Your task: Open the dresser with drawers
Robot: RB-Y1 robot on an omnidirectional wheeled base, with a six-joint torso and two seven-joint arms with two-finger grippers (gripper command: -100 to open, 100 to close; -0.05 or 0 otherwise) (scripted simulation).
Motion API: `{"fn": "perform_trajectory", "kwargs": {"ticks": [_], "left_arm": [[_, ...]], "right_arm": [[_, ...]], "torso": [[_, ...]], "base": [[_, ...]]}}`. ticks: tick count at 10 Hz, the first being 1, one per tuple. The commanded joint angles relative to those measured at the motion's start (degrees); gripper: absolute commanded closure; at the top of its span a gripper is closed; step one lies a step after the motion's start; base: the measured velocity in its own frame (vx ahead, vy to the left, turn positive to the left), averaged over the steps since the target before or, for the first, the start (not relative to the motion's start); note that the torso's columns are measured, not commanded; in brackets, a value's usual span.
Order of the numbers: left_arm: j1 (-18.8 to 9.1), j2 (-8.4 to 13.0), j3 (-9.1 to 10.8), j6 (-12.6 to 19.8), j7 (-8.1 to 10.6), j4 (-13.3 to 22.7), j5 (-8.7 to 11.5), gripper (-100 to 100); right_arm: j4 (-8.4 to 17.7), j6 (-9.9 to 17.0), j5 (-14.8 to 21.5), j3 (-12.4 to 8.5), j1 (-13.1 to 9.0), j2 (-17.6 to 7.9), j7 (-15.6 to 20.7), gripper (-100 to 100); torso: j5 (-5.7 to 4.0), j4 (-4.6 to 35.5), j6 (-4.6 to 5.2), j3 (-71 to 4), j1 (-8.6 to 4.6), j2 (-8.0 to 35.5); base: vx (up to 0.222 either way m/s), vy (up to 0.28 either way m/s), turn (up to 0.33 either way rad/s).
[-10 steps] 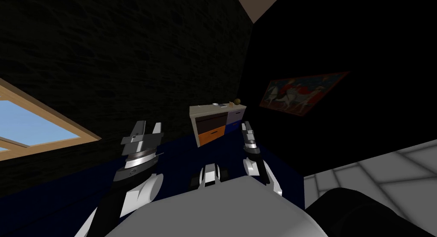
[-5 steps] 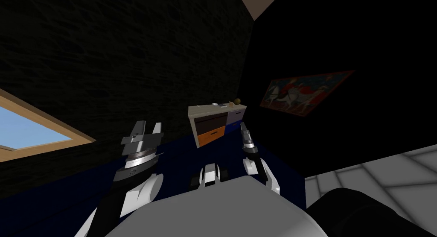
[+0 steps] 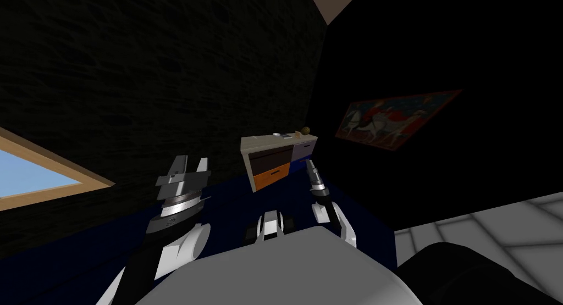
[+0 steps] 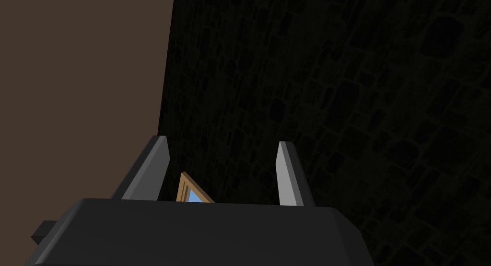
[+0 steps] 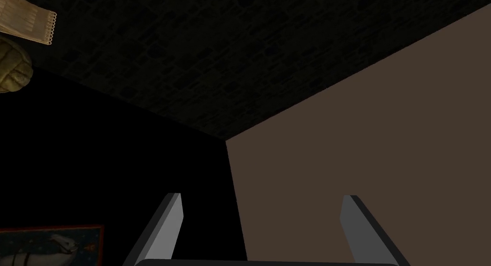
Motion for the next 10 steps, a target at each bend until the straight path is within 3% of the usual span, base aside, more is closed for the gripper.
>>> {"fn": "perform_trajectory", "kwargs": {"ticks": [1, 6, 7, 9, 10], "left_arm": [[0.0, 0.0, 0.00, 0.0, 0.00, 0.0, 0.0, 0], [0.0, 0.0, 0.00, 0.0, 0.00, 0.0, 0.0, 0], [0.0, 0.0, 0.00, 0.0, 0.00, 0.0, 0.0, 0], [0.0, 0.0, 0.00, 0.0, 0.00, 0.0, 0.0, 0], [0.0, 0.0, 0.00, 0.0, 0.00, 0.0, 0.0, 0]], "right_arm": [[2.2, -0.7, 1.3, 0.2, -1.0, -0.4, 4.0, -100], [4.1, -1.3, 2.6, 0.4, -1.9, -0.6, 10.2, -100], [6.1, -1.9, 3.9, 0.6, -2.8, -0.8, 12.4, -100], [6.1, -1.9, 3.9, 0.6, -2.8, -0.8, 14.8, -100], [8.2, -2.6, 5.2, 0.9, -3.8, -1.0, 16.9, -100]], "torso": [[0.01, 0.0, 0.00, 0.1, 0.04, 0.1], [0.00, 0.0, 0.00, 0.0, -0.01, 0.0], [0.01, 0.0, 0.00, 0.0, 0.01, 0.1], [0.00, 0.0, 0.00, 0.0, -0.02, 0.0], [0.01, 0.0, 0.00, 0.0, 0.01, 0.1]], "base": [[0.037, -0.002, -0.020], [0.041, -0.009, -0.007], [0.054, -0.015, -0.023], [0.039, -0.011, -0.003], [0.065, -0.008, -0.026]]}}
